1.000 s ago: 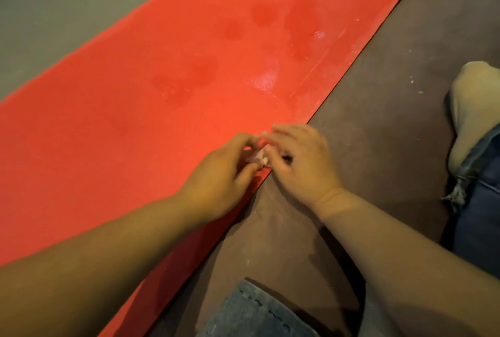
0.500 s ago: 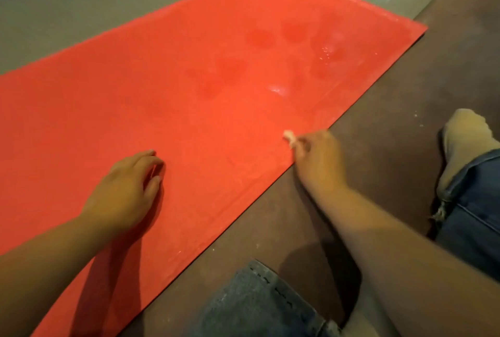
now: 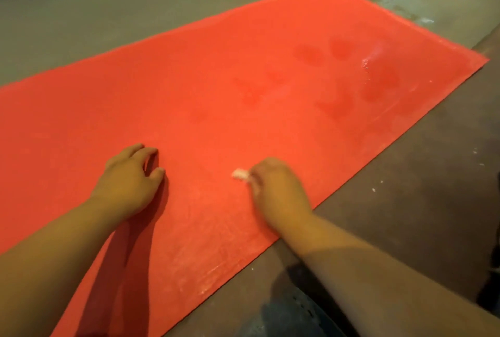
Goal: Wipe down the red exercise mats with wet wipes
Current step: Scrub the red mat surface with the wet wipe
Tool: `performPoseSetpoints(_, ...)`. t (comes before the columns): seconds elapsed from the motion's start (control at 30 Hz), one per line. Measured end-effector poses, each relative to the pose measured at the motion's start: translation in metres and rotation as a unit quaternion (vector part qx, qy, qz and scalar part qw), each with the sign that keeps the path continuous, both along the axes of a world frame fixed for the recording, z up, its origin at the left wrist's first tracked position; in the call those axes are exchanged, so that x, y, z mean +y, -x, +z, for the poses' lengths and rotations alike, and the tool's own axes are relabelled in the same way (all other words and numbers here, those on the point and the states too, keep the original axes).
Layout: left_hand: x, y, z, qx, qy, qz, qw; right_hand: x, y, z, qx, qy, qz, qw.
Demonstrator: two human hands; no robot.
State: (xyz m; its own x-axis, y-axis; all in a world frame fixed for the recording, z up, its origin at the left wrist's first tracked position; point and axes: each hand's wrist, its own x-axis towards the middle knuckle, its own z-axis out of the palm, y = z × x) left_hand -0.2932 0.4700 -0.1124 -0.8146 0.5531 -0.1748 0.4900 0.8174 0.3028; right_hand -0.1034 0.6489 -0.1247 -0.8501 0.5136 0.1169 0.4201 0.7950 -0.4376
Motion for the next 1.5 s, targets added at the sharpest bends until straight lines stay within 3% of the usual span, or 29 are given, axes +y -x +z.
performPoseSetpoints(0.07,0.0,0.0,0.001,-0.022,0.013,-0.009,1.0,-0.03,0.0,0.001,-0.002,0.015,0.146,0.989)
performPoseSetpoints(0.13,-0.004,-0.001,0.003,-0.044,0.03,-0.022,0.998,-0.005,0.005,0.005,-0.02,0.0,0.193,0.981)
performPoseSetpoints(0.2,-0.011,-0.002,0.003,-0.054,0.045,-0.032,0.997,0.043,0.015,0.009,-0.019,-0.054,0.118,0.991)
performPoseSetpoints(0.27,-0.017,-0.002,0.002,-0.041,0.04,-0.035,0.998,0.092,0.022,0.013,-0.021,-0.101,-0.033,0.994)
performPoseSetpoints(0.33,-0.019,-0.001,-0.001,-0.003,0.015,-0.042,0.999,0.097,0.033,0.012,-0.011,-0.077,-0.138,0.987)
performPoseSetpoints(0.37,-0.019,-0.001,-0.003,0.019,0.0,-0.041,0.999,0.08,0.041,0.009,-0.017,-0.063,-0.138,0.988)
performPoseSetpoints(0.43,-0.021,0.001,-0.006,0.057,-0.02,-0.041,0.997,0.021,0.054,0.005,0.016,-0.025,-0.046,0.999)
performPoseSetpoints(0.5,-0.023,0.004,-0.009,0.079,-0.023,-0.05,0.995,-0.037,0.057,0.002,0.031,0.005,0.111,0.993)
performPoseSetpoints(0.57,-0.026,0.006,-0.011,0.092,-0.015,-0.067,0.993,-0.046,0.061,0.0,0.031,0.0,0.226,0.974)
performPoseSetpoints(0.6,-0.026,0.007,-0.013,0.099,-0.008,-0.083,0.992,-0.03,0.066,0.0,0.027,-0.014,0.236,0.971)
performPoseSetpoints(0.67,-0.027,0.008,-0.016,0.106,-0.002,-0.109,0.988,0.015,0.082,0.003,0.006,-0.064,0.175,0.982)
performPoseSetpoints(0.73,-0.026,0.011,-0.017,0.102,-0.008,-0.116,0.988,0.07,0.095,0.009,-0.001,-0.093,0.031,0.995)
performPoseSetpoints(0.83,-0.023,0.016,-0.018,0.091,-0.026,-0.109,0.99,0.093,0.11,0.007,0.004,-0.064,-0.157,0.986)
performPoseSetpoints(0.9,-0.021,0.019,-0.017,0.09,-0.033,-0.099,0.991,0.054,0.118,0.001,-0.008,-0.06,-0.11,0.992)
performPoseSetpoints(1.0,-0.018,0.022,-0.019,0.09,-0.03,-0.096,0.991,-0.007,0.109,0.001,0.016,-0.015,0.111,0.994)
performPoseSetpoints(1.07,-0.017,0.025,-0.021,0.097,-0.024,-0.092,0.991,0.01,0.107,0.006,0.012,-0.02,0.186,0.982)
performPoseSetpoints(1.13,-0.016,0.027,-0.023,0.104,-0.018,-0.085,0.991,0.059,0.115,0.008,-0.009,-0.063,0.113,0.992)
performPoseSetpoints(1.23,-0.015,0.028,-0.025,0.107,-0.008,-0.071,0.992,0.136,0.117,0.011,-0.009,-0.057,-0.161,0.985)
performPoseSetpoints(1.3,-0.014,0.03,-0.027,0.108,0.001,-0.069,0.992,0.13,0.125,0.008,-0.016,-0.046,-0.209,0.977)
performPoseSetpoints(1.4,-0.014,0.034,-0.03,0.116,0.006,-0.062,0.991,0.061,0.139,0.001,-0.003,-0.029,-0.054,0.998)
performPoseSetpoints(1.5,-0.013,0.037,-0.032,0.115,-0.003,-0.05,0.992,0.025,0.126,0.005,0.017,-0.009,0.132,0.991)
